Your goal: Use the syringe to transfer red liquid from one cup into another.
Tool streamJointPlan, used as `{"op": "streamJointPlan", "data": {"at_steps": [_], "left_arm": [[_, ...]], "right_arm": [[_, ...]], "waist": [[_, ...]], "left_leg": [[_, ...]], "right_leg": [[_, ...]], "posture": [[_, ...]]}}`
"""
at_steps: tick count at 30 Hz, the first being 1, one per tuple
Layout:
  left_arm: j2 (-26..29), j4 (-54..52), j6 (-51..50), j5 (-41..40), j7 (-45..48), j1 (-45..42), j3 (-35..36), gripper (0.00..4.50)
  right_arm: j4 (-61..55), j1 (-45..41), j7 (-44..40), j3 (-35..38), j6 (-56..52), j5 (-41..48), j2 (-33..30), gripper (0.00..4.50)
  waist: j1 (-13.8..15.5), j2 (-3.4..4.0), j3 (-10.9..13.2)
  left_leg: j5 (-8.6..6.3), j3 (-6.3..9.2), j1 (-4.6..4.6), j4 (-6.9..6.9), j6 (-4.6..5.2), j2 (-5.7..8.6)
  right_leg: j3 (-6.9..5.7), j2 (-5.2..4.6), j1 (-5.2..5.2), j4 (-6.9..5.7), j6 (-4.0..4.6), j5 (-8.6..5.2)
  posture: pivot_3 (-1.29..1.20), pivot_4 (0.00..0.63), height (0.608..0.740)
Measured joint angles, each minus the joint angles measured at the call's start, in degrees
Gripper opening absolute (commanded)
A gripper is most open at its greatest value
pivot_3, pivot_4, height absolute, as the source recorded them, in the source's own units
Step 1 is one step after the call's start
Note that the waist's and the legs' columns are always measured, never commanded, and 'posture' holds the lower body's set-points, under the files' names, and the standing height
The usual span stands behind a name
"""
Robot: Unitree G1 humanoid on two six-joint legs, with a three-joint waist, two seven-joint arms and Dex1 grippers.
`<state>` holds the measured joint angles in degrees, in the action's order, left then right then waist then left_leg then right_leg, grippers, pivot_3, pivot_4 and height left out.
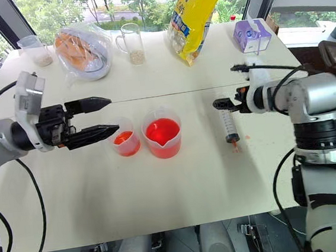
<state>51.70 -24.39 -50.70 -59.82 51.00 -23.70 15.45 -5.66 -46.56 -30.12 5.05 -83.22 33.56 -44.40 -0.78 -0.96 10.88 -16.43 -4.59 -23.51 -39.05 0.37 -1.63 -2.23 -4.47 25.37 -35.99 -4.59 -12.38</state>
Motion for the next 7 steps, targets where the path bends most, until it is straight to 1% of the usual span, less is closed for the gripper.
{"op": "streamJointPlan", "data": {"at_steps": [4, 7], "left_arm": [[0.3, -0.7, -0.3, -0.9, -0.1, 0.6, 0.3, 4.50], [1.0, -0.9, -0.5, -1.1, -0.2, 0.8, 1.1, 4.50]], "right_arm": [[-10.9, 4.5, -8.0, 2.3, -2.6, 8.1, -5.4, 4.47], [-16.4, 7.6, -12.2, 4.3, -3.1, 12.7, -8.9, 4.47]], "waist": [[0.1, -0.02, 0.0], [0.1, -0.03, 0.0]], "left_leg": [[0.00, 0.02, 0.01, -0.01, 0.00, -0.01], [0.00, -0.02, 0.01, -0.02, 0.00, 0.00]], "right_leg": [[-0.01, 0.00, -0.02, 0.02, 0.00, -0.01], [0.00, -0.02, -0.04, 0.11, 0.17, -0.11]], "posture": [[0.00, 0.150, 0.740], [0.00, 0.150, 0.740]]}}
